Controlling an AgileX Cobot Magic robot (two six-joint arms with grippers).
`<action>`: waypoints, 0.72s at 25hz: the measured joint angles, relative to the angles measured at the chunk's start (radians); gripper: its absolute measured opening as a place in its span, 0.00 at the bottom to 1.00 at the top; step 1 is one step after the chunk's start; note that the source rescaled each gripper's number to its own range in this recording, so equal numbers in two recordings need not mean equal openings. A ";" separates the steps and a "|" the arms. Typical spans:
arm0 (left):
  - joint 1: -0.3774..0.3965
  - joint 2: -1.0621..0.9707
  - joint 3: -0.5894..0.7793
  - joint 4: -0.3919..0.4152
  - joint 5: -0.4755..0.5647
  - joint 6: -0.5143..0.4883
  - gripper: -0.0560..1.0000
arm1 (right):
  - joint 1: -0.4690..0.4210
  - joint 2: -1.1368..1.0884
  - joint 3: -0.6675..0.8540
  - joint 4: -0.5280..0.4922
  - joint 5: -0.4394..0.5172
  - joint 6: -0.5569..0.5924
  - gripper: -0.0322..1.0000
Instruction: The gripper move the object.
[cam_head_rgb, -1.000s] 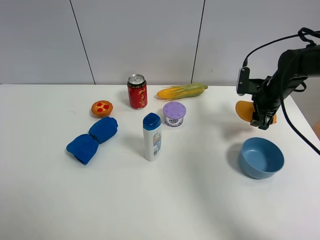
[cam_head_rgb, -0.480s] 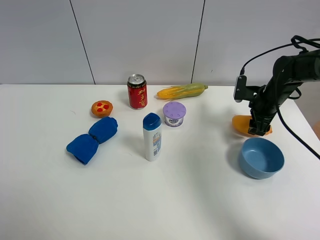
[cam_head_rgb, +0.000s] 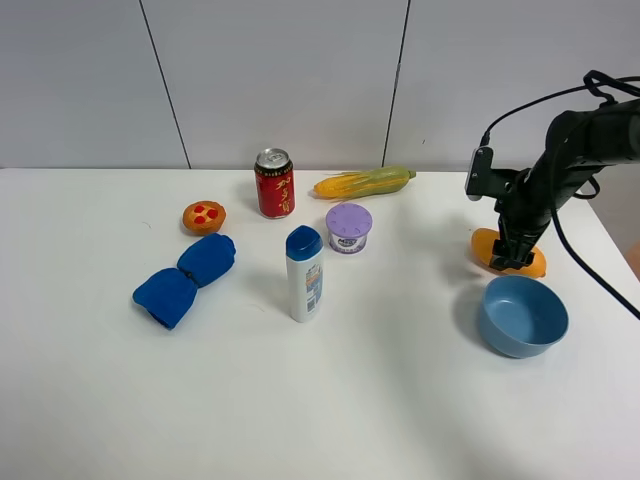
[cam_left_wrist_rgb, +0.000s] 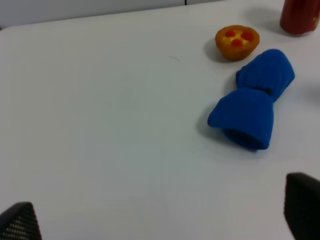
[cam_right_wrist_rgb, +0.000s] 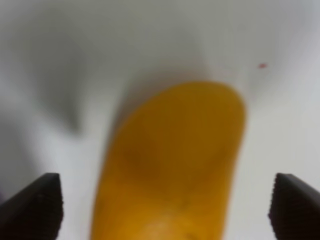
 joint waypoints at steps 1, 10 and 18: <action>0.000 0.000 0.000 0.000 0.000 0.000 1.00 | 0.000 -0.014 0.000 0.000 -0.022 0.010 0.73; 0.000 0.000 0.000 0.000 0.000 0.000 1.00 | 0.000 -0.276 0.000 0.058 -0.134 0.056 0.79; 0.000 0.000 0.000 0.000 0.000 0.000 1.00 | 0.000 -0.655 0.000 0.213 0.009 0.056 0.79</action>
